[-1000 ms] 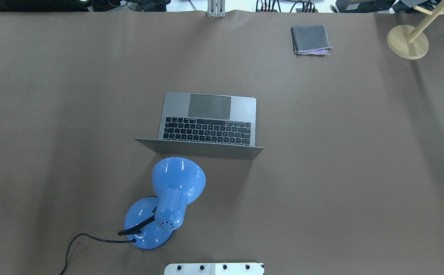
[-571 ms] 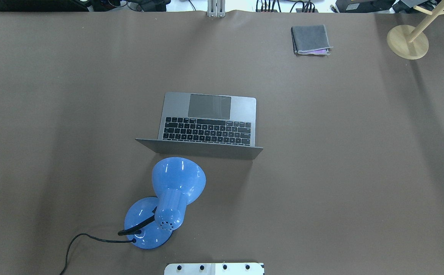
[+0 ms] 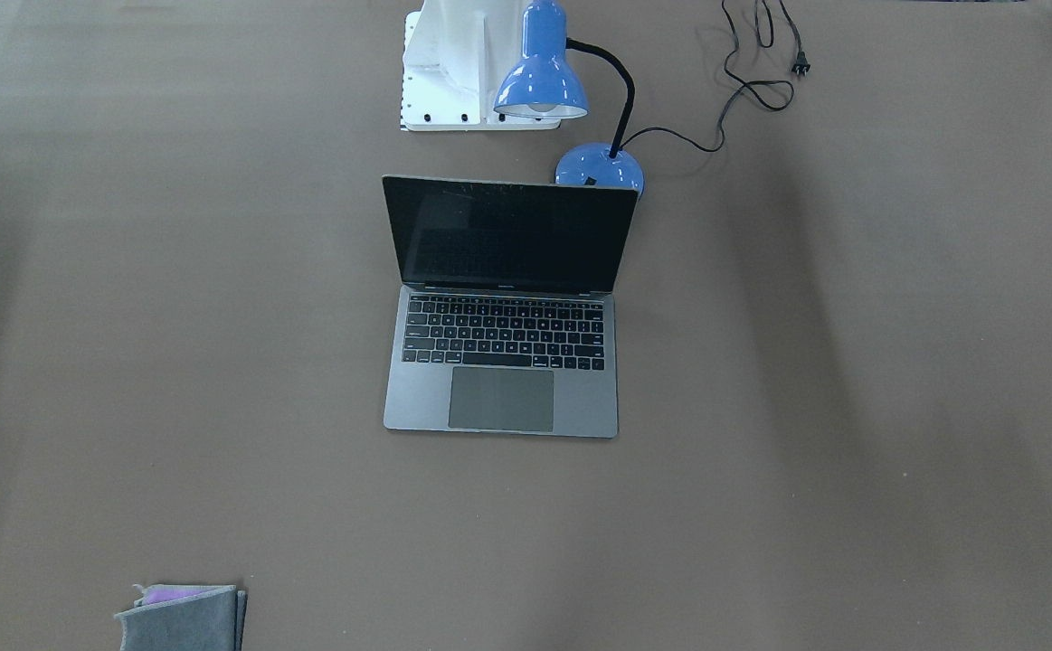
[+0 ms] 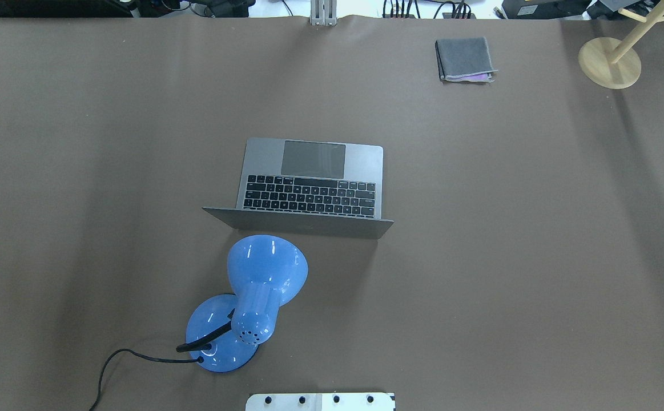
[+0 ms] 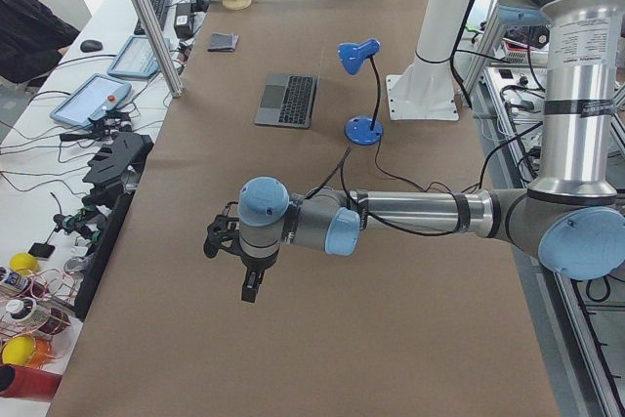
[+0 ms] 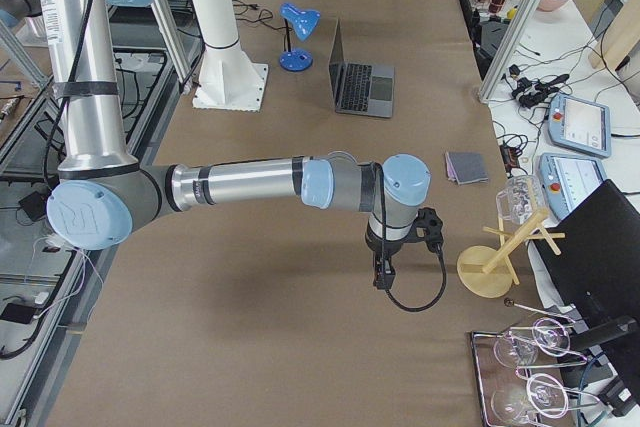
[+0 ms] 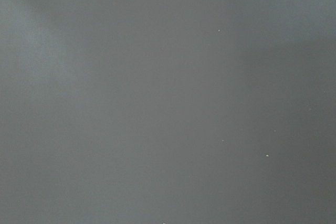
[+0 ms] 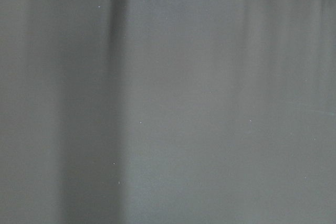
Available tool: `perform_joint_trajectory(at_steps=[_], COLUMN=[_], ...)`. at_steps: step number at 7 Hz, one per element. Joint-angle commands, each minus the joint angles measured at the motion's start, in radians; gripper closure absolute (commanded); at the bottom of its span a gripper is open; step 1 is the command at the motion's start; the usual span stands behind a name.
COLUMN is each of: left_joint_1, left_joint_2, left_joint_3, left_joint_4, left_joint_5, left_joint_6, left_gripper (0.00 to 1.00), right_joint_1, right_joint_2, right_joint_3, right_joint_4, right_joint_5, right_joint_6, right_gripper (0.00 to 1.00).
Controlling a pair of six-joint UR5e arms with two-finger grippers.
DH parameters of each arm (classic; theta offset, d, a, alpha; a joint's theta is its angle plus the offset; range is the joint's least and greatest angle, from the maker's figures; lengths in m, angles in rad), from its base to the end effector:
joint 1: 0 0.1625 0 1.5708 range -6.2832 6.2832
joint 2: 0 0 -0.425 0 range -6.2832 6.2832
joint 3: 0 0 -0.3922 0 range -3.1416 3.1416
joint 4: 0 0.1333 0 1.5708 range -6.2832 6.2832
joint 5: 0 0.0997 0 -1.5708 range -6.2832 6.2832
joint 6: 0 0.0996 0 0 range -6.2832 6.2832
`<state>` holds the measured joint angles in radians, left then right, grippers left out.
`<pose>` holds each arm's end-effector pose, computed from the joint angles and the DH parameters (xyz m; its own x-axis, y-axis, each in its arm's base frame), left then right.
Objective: Close laptop
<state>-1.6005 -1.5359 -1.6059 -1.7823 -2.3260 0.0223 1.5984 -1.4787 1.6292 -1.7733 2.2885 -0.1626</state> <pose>-0.0796 -0.4879 0.6371 0.7326 0.1441 -0.6653 0.0127 0.9743 0.2250 0.0822 -0.5204 0.6070 0.7466 -0.1074 0.6565 0.0946 0.9940 0.0550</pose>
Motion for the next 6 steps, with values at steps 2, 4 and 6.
perform_joint_trajectory(at_steps=[2, 4, 6], left_joint_1=[0.001, 0.001, 0.001], left_joint_2=[-0.001, 0.011, 0.000], left_joint_3=[0.008, 0.000, 0.021], left_joint_4=[-0.008, -0.026, -0.026], left_joint_5=[-0.001, 0.002, -0.004], left_joint_6=[-0.002, 0.074, 0.065], left_gripper=[0.02, 0.01, 0.01], right_joint_1=[0.000, 0.000, 0.000], right_joint_2=[0.000, 0.009, 0.009], right_joint_3=[0.000, -0.005, -0.002], right_joint_4=[0.000, 0.000, -0.002], right_joint_5=[0.000, 0.005, 0.012], right_joint_6=[0.000, 0.000, 0.000], right_gripper=[0.00, 0.00, 0.00])
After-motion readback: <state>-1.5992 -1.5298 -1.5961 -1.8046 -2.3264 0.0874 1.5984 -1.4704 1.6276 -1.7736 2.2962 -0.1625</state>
